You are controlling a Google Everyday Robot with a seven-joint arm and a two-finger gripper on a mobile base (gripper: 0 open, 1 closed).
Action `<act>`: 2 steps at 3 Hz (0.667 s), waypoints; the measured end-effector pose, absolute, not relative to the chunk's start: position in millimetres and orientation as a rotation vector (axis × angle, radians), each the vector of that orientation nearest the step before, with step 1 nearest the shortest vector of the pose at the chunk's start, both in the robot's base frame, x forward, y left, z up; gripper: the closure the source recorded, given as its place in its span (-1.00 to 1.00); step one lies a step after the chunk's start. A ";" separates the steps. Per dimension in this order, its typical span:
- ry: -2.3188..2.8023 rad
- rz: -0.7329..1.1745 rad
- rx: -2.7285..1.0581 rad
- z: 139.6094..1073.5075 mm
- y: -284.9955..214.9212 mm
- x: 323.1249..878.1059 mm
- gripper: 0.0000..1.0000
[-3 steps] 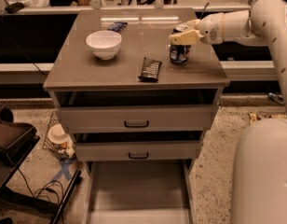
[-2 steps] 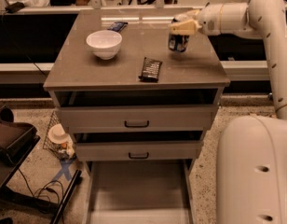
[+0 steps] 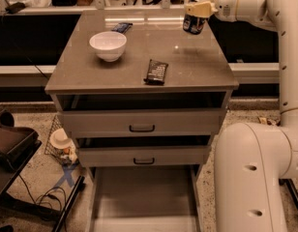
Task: Pick pepsi can from bottom drawer and place on counter
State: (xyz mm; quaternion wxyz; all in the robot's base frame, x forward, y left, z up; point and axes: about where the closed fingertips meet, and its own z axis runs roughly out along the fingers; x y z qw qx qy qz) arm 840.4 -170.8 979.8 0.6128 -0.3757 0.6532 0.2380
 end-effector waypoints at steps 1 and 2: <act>1.538 0.484 -0.816 973.5 -181.5 858.6 1.00; 1.597 0.448 -0.788 957.9 -180.8 873.9 1.00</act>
Offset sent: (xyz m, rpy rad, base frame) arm 0.1268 -0.0532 -0.0066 -0.0747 0.0961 -0.1929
